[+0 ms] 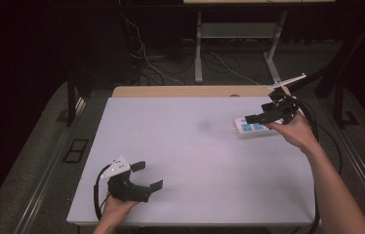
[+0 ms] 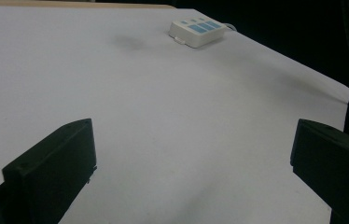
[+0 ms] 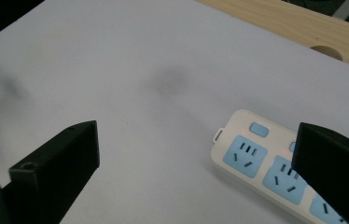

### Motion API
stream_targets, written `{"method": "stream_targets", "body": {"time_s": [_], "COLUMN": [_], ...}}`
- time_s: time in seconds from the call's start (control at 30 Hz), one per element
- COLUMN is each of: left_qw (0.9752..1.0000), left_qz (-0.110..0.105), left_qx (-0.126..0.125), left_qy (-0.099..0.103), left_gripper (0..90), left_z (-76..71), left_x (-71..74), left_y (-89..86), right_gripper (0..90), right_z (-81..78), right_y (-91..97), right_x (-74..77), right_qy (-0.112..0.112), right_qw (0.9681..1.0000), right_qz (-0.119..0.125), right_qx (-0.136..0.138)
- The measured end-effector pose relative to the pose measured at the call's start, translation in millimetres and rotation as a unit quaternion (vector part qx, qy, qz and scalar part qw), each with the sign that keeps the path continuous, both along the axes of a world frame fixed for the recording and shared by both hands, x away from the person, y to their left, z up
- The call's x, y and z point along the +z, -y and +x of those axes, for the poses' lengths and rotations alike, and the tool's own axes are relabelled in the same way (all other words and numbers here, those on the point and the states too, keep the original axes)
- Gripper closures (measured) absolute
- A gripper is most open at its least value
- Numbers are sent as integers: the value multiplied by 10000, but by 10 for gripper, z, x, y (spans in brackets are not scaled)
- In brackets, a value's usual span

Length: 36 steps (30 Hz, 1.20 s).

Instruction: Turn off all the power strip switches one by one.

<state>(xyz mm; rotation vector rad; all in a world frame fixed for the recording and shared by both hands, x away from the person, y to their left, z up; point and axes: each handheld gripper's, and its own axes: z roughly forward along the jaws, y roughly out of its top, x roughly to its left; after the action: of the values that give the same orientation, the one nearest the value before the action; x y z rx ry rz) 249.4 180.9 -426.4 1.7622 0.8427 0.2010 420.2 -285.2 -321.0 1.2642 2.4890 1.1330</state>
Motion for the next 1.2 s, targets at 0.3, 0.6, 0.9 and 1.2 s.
{"method": "stream_targets", "body": {"time_s": [0.3,0.6,0.9,1.2], "left_qw": [10000,10000,10000,10000], "left_qz": [-18,10,27,70], "left_qx": [7,4,11,-6], "left_qy": [2,11,22,16], "left_gripper": [0,0,0,0], "left_z": [0,-3,-2,0], "left_x": [0,2,2,4], "left_y": [-1,-3,-7,-9], "right_gripper": [8,8,47,382], "right_z": [158,287,407,497], "right_y": [-47,-38,-40,-33], "right_x": [69,-7,-158,-298], "right_qy": [42,155,27,-168], "right_qw": [9999,9988,9970,9964], "right_qz": [-88,-440,-720,-789], "right_qx": [-89,-177,-278,-246]}}
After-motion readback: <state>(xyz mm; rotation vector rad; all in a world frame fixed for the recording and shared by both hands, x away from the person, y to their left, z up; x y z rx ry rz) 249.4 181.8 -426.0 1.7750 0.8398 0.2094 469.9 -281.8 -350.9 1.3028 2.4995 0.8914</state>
